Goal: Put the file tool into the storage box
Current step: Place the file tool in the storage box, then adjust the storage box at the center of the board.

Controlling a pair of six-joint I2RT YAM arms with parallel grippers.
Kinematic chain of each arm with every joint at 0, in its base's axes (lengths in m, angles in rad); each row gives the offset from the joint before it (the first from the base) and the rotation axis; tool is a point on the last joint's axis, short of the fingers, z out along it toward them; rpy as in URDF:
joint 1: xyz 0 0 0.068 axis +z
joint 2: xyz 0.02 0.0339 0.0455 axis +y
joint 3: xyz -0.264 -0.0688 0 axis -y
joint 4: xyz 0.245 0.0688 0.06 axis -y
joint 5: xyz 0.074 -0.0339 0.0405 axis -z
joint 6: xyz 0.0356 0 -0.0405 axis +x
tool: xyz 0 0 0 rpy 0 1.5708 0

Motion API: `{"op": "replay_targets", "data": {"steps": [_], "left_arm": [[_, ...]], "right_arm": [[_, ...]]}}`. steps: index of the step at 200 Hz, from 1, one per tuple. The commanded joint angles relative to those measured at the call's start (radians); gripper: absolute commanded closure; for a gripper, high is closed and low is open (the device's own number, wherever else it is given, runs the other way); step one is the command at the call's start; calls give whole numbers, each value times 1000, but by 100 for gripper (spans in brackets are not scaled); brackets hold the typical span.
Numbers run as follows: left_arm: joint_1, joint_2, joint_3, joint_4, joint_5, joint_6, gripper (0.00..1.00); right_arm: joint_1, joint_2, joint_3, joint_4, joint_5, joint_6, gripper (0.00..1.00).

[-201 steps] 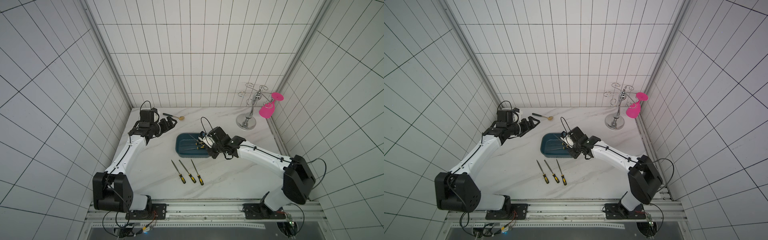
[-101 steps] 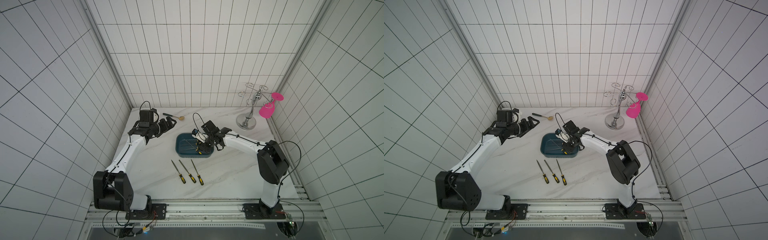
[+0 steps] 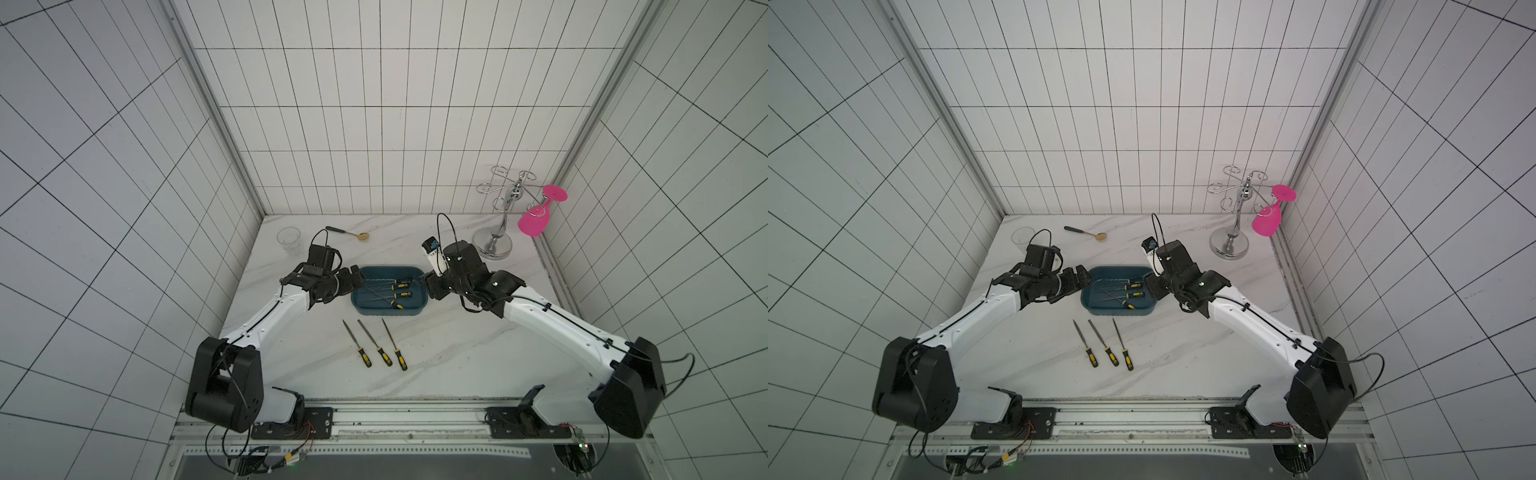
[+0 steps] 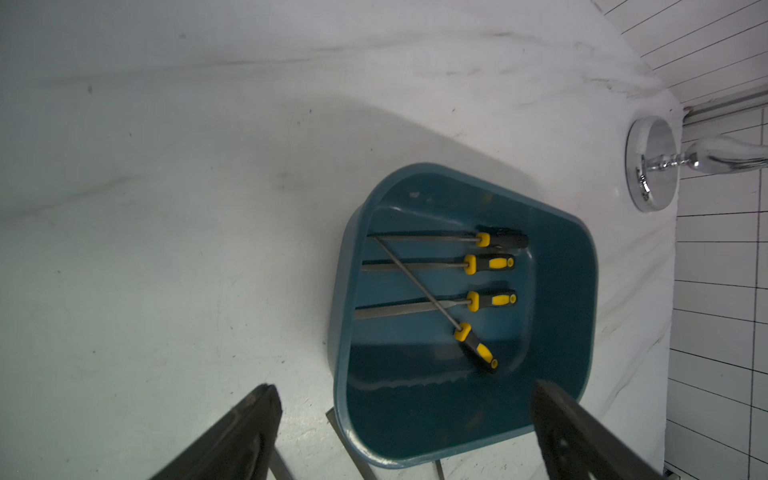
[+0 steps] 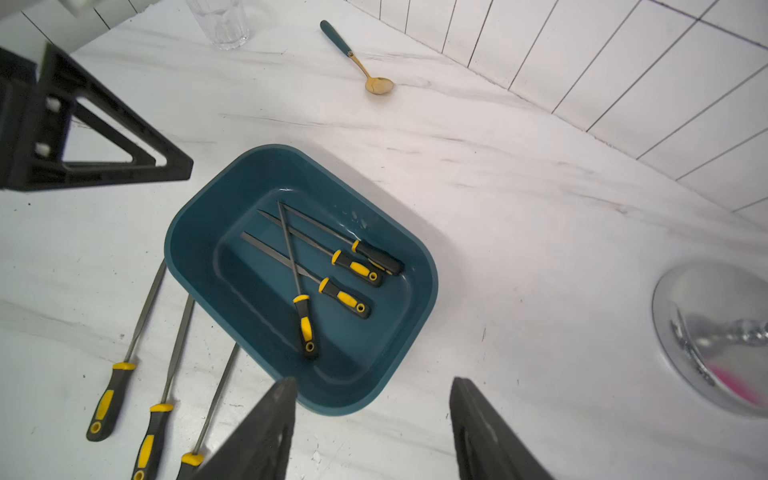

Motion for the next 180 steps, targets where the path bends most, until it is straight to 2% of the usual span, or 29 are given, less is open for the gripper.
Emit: {"op": "replay_targets", "data": {"steps": [1,28,87,136,180], "left_arm": [[-11,0,-54,93,-35,-32,2],[-29,24,-91,112,-42,-42,2],[-107,134,-73,221,-31,-102,2],[-180,272,31,244,-47,-120,2],[-178,247,77,201,-94,-100,2]], "right_arm": [[-5,-54,-152,31,-9,150,40],[-5,-143,-274,88,-42,202,39],[-5,-296,-404,110,-36,239,39],[-5,-363,-451,88,-27,248,39],[-3,-368,-457,74,-45,250,38]]}}
